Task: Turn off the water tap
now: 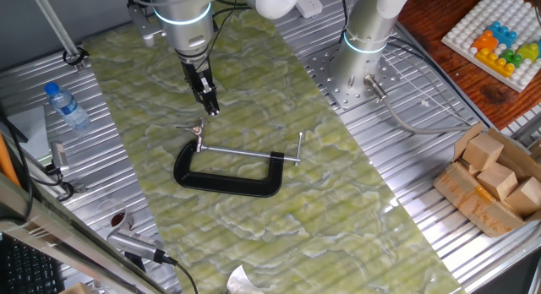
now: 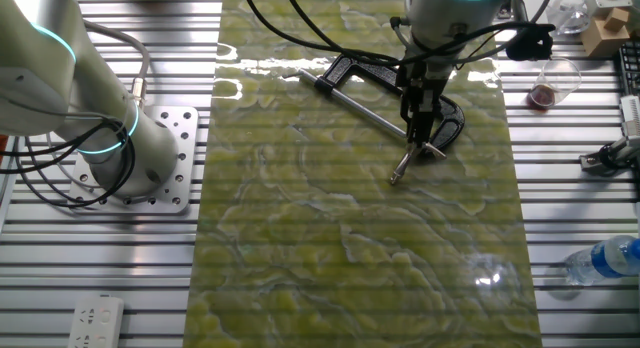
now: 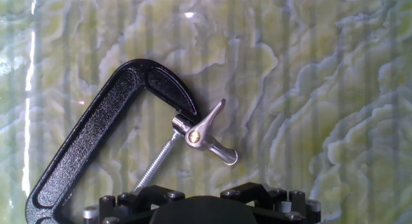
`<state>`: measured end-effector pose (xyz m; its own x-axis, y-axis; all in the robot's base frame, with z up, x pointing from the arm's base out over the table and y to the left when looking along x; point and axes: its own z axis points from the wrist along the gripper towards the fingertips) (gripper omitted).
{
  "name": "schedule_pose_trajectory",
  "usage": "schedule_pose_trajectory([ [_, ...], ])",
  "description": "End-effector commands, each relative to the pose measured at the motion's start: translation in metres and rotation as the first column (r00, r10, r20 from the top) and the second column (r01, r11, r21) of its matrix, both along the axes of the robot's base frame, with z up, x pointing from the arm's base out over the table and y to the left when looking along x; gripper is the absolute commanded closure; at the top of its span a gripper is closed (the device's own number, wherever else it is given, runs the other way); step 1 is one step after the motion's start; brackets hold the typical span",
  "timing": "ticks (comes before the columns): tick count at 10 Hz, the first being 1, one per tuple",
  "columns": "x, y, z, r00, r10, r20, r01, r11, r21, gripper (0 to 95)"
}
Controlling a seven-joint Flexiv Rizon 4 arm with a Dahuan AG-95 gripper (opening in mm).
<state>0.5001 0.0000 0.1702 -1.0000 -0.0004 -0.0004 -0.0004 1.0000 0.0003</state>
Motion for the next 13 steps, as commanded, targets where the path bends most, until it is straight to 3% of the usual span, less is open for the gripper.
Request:
schedule_pose_trajectory([
  [1,-0.0001,0.0,-0.0002,0.952,0.298,-0.074,-0.295,0.954,0.058,95.0],
  [13,-0.0001,0.0004,-0.0003,0.951,0.299,-0.081,-0.296,0.954,0.048,95.0],
])
